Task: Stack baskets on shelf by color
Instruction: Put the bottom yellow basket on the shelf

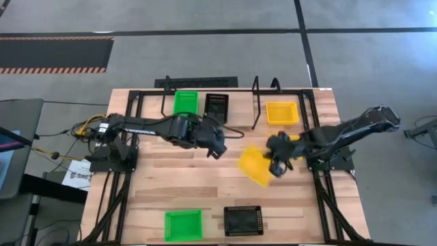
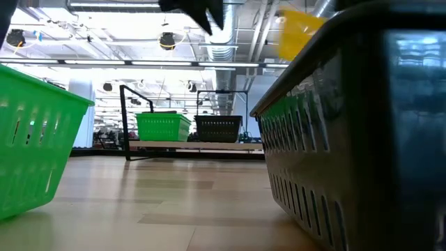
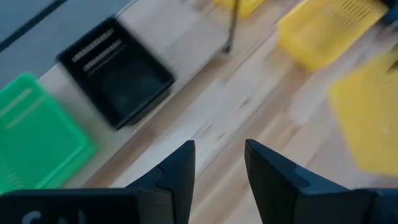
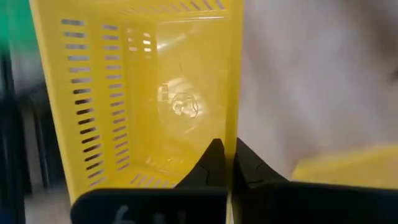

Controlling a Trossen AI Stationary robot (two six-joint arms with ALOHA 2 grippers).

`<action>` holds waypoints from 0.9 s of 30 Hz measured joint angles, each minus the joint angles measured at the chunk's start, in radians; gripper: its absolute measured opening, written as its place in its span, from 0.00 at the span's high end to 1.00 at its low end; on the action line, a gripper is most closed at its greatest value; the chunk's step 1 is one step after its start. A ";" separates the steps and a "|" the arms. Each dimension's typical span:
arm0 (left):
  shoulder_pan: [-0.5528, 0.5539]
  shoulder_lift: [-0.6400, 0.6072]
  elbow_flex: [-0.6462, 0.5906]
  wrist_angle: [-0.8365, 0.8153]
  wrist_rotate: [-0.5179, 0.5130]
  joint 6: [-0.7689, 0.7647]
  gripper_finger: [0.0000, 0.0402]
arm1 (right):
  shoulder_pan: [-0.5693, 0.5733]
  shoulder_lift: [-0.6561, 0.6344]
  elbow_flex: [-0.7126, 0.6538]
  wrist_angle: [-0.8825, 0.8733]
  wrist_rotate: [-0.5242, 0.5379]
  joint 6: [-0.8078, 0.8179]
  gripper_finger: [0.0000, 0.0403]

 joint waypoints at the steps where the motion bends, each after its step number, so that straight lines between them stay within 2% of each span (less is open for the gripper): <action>1: 0.009 0.000 0.000 -0.031 0.007 0.001 0.68 | -0.018 0.000 0.034 0.006 0.050 -0.004 0.99; 4: 0.034 0.000 0.000 -0.116 0.049 0.038 0.68 | -0.086 0.000 0.125 0.045 0.182 -0.019 0.99; 7: 0.052 0.000 0.000 -0.176 0.084 0.128 0.68 | -0.178 0.014 0.175 0.179 0.235 -0.032 0.99; 11: 0.067 0.000 0.000 -0.248 0.118 0.268 0.68 | -0.298 0.074 0.207 0.371 0.232 -0.065 0.99; 15: 0.073 0.000 0.000 -0.348 0.084 0.353 0.68 | -0.381 0.183 0.239 0.396 0.228 -0.052 0.99; 20: 0.074 -0.029 -0.008 -0.346 0.058 0.467 0.68 | -0.450 0.306 0.252 0.387 0.196 -0.006 0.99; 24: 0.074 -0.107 -0.045 -0.345 0.047 0.484 0.68 | -0.499 0.317 0.253 0.391 0.179 0.014 0.99; 27: 0.078 -0.208 -0.116 -0.344 0.028 0.429 0.68 | -0.525 0.285 0.255 0.393 0.181 0.014 0.99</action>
